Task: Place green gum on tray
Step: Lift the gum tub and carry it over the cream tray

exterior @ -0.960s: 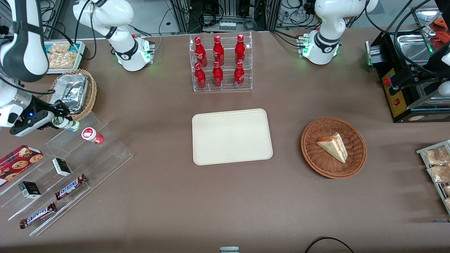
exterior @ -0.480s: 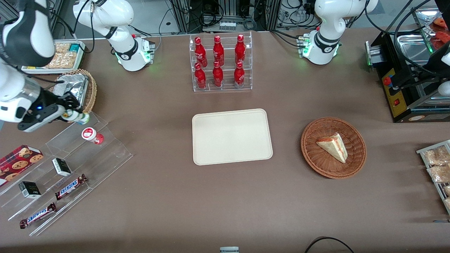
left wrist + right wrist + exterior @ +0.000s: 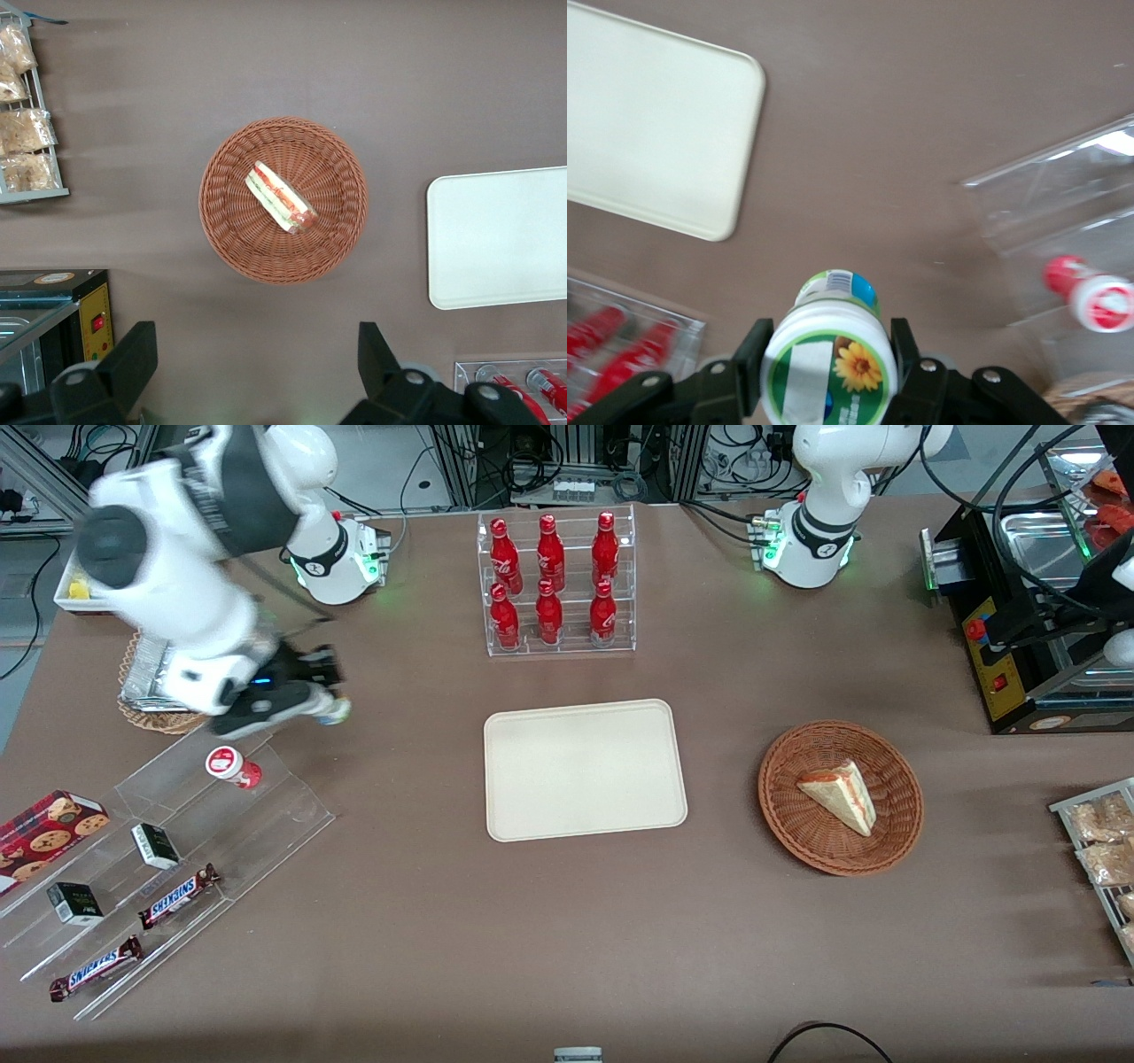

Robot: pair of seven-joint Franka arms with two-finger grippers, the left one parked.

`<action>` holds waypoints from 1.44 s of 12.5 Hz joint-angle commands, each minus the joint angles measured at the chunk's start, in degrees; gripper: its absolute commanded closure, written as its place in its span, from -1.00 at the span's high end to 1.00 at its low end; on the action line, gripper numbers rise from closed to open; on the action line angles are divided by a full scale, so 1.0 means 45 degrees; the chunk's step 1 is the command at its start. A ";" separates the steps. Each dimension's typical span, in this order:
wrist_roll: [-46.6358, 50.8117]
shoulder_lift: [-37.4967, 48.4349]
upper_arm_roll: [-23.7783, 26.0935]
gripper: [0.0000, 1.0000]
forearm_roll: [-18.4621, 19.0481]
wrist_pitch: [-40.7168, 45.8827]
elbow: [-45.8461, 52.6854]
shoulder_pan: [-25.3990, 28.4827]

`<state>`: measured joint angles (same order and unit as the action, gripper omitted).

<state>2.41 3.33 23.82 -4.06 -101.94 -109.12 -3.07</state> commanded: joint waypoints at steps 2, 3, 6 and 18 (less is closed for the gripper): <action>0.4317 -0.2881 0.1640 -1.00 0.0236 0.0134 0.2428 0.0794; 0.5121 -0.3371 0.1641 -1.00 0.0412 -0.0254 0.2606 0.1379; 0.7097 -0.4816 0.1622 -1.00 0.0978 -0.2165 0.2705 0.2592; 1.3328 -0.9057 0.1505 -1.00 0.6347 -0.6153 0.3252 0.5621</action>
<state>58.88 -33.50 30.86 20.65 -128.05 -97.35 20.68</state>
